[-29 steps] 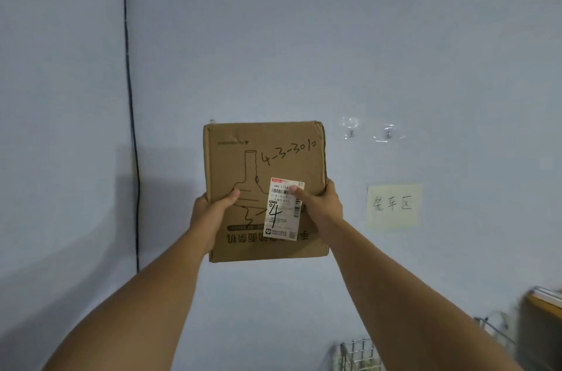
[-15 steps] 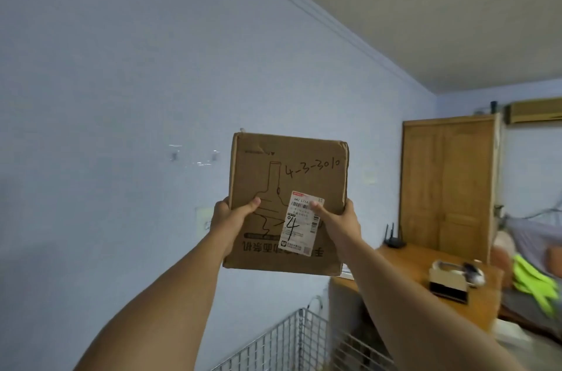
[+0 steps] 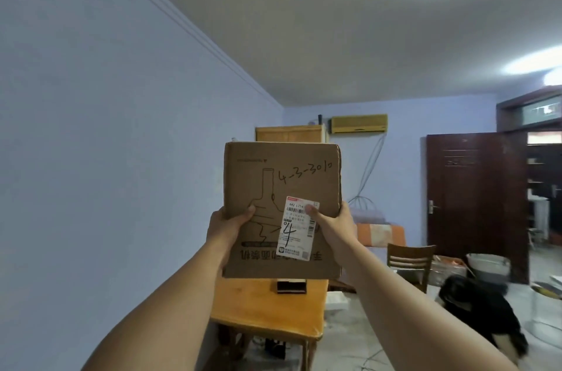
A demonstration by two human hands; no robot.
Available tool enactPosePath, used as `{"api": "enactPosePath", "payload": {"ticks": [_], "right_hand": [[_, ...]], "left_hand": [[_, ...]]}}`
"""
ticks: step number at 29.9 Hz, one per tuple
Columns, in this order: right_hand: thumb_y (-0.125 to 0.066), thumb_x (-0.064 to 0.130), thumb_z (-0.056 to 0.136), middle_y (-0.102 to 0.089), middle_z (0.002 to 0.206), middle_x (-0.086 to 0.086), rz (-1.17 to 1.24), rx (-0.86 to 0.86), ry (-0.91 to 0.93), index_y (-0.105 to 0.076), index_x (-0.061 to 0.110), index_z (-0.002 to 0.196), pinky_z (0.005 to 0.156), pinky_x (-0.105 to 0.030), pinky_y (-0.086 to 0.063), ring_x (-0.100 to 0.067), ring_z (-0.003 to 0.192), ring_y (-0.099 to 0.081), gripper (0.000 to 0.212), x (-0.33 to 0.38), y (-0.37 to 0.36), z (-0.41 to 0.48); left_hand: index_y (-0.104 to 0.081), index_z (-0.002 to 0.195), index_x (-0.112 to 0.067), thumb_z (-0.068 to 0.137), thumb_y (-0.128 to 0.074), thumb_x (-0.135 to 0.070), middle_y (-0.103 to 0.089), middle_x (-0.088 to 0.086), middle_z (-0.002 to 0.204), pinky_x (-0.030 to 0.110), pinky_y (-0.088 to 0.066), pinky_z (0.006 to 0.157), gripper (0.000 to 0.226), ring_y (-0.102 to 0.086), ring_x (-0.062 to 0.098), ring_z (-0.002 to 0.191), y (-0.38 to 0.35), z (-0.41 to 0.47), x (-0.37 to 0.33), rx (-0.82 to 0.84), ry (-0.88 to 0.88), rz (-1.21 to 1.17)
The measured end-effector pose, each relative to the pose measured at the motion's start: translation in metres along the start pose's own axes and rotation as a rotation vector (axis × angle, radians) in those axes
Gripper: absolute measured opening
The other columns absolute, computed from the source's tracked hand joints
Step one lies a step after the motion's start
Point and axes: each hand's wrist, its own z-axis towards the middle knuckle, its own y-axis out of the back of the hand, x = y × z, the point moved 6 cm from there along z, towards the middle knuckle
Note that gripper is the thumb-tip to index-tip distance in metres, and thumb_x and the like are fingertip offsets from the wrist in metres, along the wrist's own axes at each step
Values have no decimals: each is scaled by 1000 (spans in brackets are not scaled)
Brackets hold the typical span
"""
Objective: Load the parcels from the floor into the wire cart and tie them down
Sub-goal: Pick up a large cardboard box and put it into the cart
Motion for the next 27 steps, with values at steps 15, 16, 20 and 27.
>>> {"api": "enactPosePath", "payload": {"ticks": [15,16,20,27], "right_hand": [[-83,67,66,-71,114,6,-98,-108,7,-46,38,133,83,-45,-62,-18,99,-69,82,-97,9,248],[-83,70,63,-71,114,6,-103,-92,6,-46,39,134,86,-47,-61,-20,100,-70,86,-104,-4,264],[-84,72,59,-70,120,6,-82,14,3,-44,36,138,94,-49,-58,-21,109,-67,95,-128,-78,317],[-85,57,74,-65,122,7,-28,376,8,-44,31,138,90,-38,-56,-20,108,-63,80,-162,-252,357]], "left_hand": [[-57,130,-25,54,-88,-71,-74,4,117,59,-57,95,94,-70,34,107,-137,261,115,45,48,-23],[-56,130,-24,56,-88,-68,-73,5,118,58,-57,95,91,-70,34,107,-132,275,118,22,56,-17],[-53,129,-21,68,-88,-61,-70,9,116,57,-60,90,81,-69,35,105,-85,325,139,-114,83,8],[-53,127,-21,79,-83,-57,-70,9,113,50,-62,80,67,-69,33,100,45,343,166,-477,107,102]]}}
